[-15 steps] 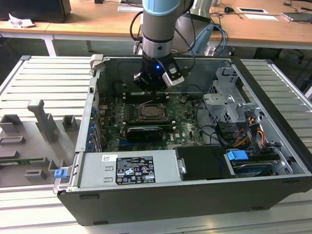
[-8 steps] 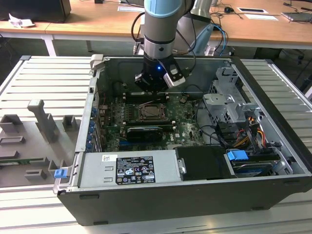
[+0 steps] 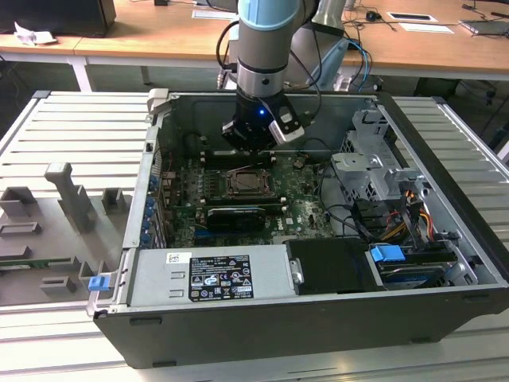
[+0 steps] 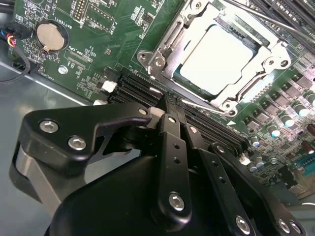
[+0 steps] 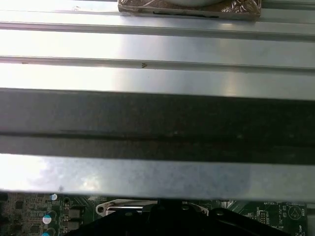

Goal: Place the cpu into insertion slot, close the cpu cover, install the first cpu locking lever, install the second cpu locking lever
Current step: 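Install the first cpu locking lever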

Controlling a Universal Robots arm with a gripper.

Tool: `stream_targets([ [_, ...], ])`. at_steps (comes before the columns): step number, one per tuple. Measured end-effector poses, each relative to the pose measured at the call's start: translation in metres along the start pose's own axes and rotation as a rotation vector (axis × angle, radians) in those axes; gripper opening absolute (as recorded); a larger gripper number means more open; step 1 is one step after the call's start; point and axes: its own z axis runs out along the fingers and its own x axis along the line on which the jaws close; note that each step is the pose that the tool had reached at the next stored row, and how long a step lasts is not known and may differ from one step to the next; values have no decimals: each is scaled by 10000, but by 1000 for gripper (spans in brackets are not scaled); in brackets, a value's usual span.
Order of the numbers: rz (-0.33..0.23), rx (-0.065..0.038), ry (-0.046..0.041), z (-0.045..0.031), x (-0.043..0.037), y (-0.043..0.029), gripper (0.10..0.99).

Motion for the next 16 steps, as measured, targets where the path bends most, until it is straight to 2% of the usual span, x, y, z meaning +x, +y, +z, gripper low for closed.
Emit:
stream_targets([
  [3,-2,4,1,19,-13,-2,106],
  [8,-6,66,5,97,-25,-8,106],
  [13,-7,311,13,120,-28,-10,106],
  [14,-14,314,13,153,-35,-11,106],
  [15,-14,312,12,98,-36,-4,106],
  [16,-15,313,11,78,-36,-2,106],
])
